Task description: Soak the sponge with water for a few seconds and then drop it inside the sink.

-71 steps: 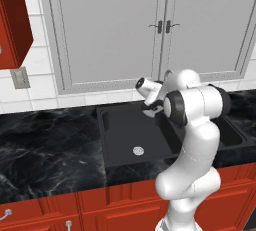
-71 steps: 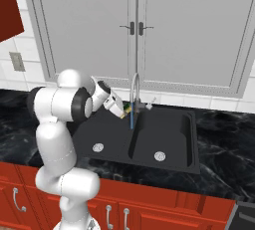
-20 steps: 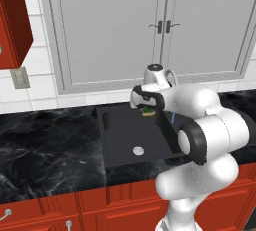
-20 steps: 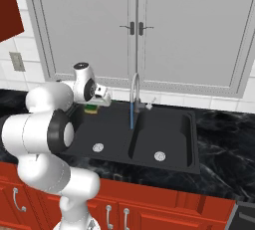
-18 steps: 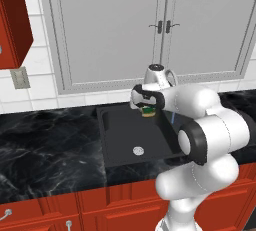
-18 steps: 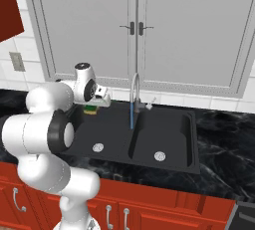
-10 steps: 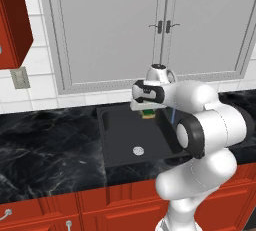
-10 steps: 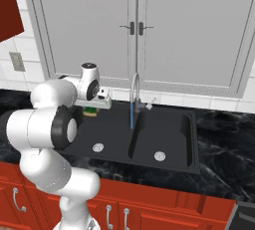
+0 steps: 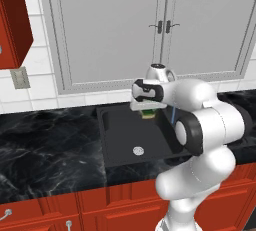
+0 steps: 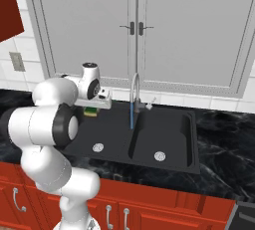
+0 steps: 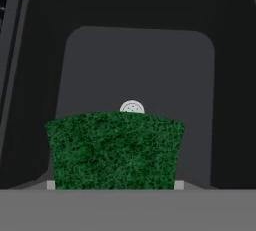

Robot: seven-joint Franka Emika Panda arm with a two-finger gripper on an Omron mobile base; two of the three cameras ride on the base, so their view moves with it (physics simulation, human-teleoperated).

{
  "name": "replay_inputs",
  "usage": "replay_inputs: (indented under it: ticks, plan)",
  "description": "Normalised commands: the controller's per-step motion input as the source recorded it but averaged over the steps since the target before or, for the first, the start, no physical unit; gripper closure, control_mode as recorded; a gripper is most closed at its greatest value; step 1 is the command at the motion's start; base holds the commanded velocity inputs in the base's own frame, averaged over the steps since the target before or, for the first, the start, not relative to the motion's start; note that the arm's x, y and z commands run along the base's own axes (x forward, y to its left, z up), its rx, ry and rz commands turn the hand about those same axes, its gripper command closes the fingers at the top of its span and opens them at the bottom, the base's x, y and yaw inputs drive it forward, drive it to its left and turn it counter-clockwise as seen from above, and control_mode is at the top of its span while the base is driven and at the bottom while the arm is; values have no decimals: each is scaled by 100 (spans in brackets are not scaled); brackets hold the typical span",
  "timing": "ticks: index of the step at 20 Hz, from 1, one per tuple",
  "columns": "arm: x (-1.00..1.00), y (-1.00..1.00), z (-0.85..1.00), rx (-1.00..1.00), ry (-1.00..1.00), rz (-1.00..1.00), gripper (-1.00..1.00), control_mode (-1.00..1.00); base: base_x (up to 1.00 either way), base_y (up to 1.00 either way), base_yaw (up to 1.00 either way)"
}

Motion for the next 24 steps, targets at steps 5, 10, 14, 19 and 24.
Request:
replay_inputs:
  ticks: [5,10,14,19,24]
  plan:
    - [0,8,-36,0,0,0,100,-100,0,0,0]
    - [0,12,-49,0,0,0,100,-100,0,0,0]
    - [0,12,-61,0,0,0,100,-100,0,0,0]
    - [0,3,-42,0,0,0,100,-100,0,0,0]
    - [0,0,-24,-1,0,0,100,-100,0,0,0]
